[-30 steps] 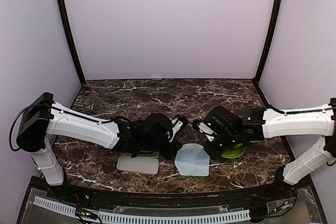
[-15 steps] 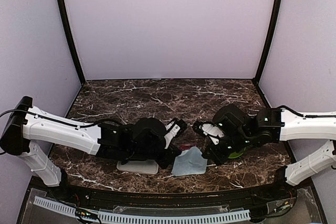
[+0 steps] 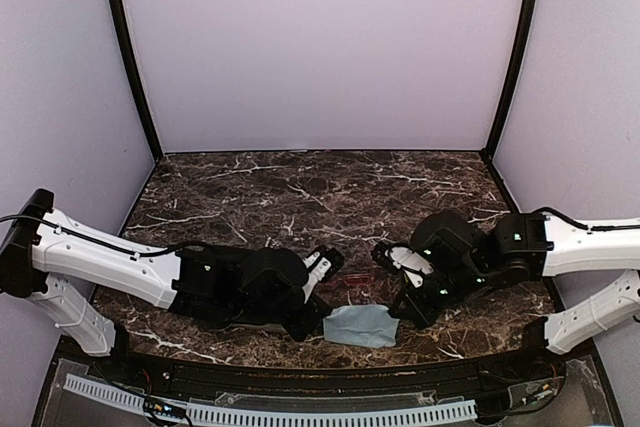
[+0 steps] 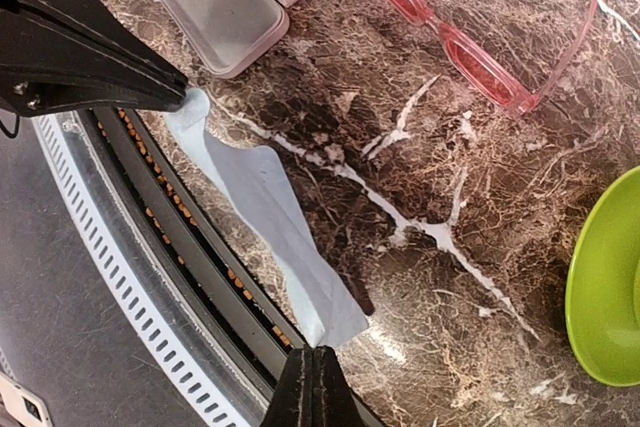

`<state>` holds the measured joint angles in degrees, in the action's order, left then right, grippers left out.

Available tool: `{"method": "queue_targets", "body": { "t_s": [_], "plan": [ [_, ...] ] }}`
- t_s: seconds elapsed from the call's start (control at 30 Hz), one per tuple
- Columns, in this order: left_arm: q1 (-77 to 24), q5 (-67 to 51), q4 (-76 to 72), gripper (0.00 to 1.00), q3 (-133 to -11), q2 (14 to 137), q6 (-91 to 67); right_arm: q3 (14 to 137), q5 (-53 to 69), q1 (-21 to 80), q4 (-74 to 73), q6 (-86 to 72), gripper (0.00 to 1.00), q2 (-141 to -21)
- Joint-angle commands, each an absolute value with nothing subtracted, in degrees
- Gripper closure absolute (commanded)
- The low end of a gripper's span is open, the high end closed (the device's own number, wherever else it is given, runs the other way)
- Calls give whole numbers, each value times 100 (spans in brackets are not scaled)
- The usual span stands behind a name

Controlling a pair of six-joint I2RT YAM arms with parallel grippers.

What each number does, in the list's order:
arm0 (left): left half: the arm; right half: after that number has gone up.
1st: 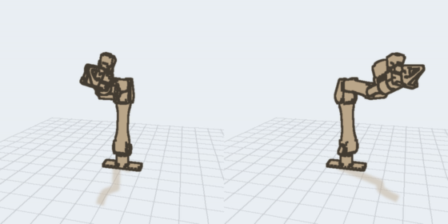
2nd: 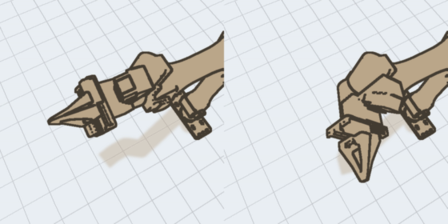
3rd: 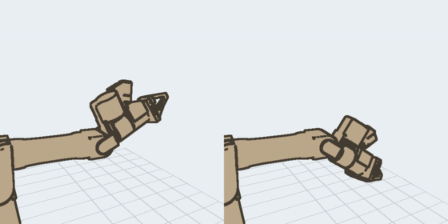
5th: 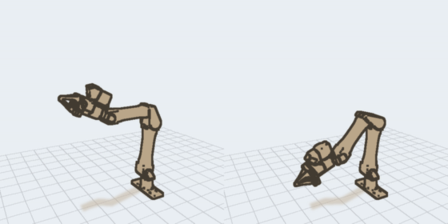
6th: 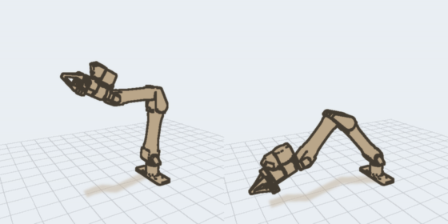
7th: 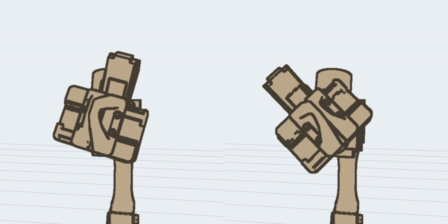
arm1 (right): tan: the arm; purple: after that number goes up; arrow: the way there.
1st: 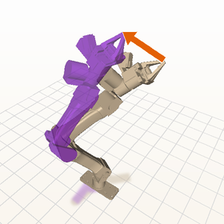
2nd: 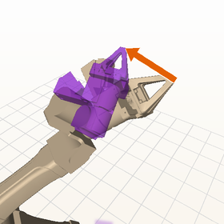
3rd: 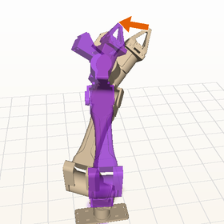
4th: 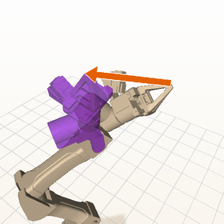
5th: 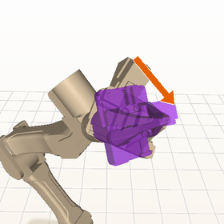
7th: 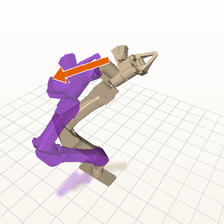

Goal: Organize the sunglasses
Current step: Fold the glasses cleaning cloth at the center of the board.

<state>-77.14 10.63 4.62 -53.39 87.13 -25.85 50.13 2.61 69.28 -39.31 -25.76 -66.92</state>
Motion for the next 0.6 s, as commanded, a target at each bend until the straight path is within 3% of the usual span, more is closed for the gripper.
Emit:
{"method": "queue_targets", "body": {
  "t_s": [0.0, 0.57],
  "plan": [
    [-7695, 1253, 524, 100, -5404, 8794, -2606, 5019, -111, 6945, -3932, -2733, 100, -6947],
    [-7911, 1253, 673, 100, -5728, 8542, -2370, 5124, 155, 6986, -3962, -2795, 100, -6568]
  ]
}}
